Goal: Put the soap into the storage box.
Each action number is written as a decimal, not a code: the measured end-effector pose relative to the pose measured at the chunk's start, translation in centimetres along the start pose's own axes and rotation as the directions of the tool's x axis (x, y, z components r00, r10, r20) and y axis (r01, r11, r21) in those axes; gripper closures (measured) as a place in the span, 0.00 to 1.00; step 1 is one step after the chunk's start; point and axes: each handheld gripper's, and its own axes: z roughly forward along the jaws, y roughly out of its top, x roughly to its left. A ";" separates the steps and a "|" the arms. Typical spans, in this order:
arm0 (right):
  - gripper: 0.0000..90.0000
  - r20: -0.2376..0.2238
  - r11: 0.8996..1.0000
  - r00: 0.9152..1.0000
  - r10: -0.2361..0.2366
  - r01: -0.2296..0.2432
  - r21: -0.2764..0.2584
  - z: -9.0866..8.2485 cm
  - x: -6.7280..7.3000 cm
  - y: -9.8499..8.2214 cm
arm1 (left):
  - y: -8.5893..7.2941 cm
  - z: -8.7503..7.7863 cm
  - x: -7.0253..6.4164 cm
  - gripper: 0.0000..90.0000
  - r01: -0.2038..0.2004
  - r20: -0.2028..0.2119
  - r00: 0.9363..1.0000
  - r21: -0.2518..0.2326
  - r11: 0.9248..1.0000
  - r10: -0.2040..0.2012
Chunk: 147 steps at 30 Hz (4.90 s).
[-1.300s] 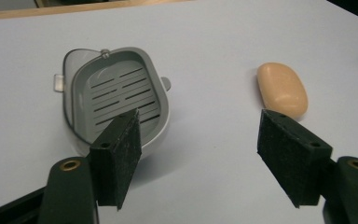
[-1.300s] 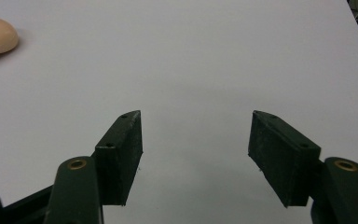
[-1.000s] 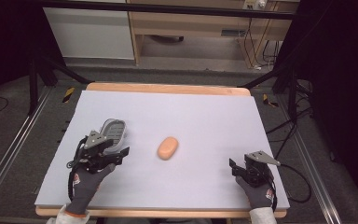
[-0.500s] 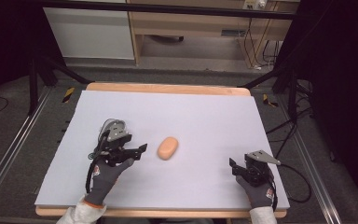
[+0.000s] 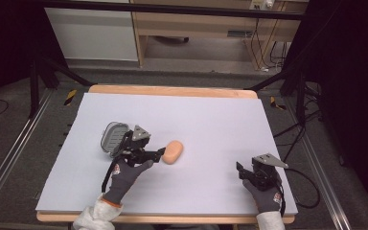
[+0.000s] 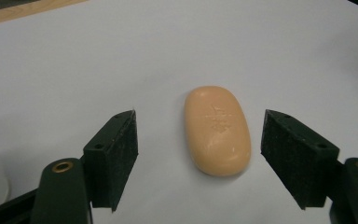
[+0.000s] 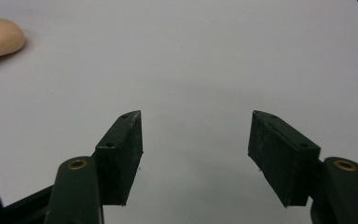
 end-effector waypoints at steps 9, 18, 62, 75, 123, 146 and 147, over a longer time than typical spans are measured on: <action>0.40 -0.002 1.000 1.000 -0.001 0.001 0.001 0.1 0.0 0.0 | 0.5 2.2 -0.8 0.29 -0.022 -0.009 1.000 0.036 0.999 0.022; 0.41 -0.003 1.000 1.000 -0.002 0.002 0.005 0.2 0.0 0.1 | 1.0 3.7 -1.4 0.29 -0.029 -0.002 1.000 0.062 0.998 0.029; 0.44 -0.027 1.000 1.000 0.001 0.000 0.029 0.5 0.0 0.0 | 0.1 9.2 -2.2 0.31 -0.055 -0.002 0.998 0.225 0.973 0.057; 0.44 -0.033 0.999 0.999 0.004 -0.003 0.034 0.5 0.0 0.0 | 0.0 9.5 -2.4 0.33 -0.057 -0.020 0.998 0.239 0.969 0.063; 0.44 -0.027 1.000 1.000 0.015 -0.014 0.028 0.4 -0.1 -0.1 | 0.8 0.4 0.2 0.35 0.002 -0.026 1.000 0.091 0.996 0.000; 0.44 -0.028 1.000 1.000 0.006 -0.005 0.021 0.3 0.0 0.0 | 0.5 -4.0 4.9 0.35 0.062 -0.107 0.993 0.035 0.998 -0.058; 0.44 -0.027 1.000 1.000 0.006 -0.005 0.021 0.3 0.0 0.0 | 0.5 -4.1 5.1 0.35 0.065 -0.112 0.992 0.031 0.997 -0.061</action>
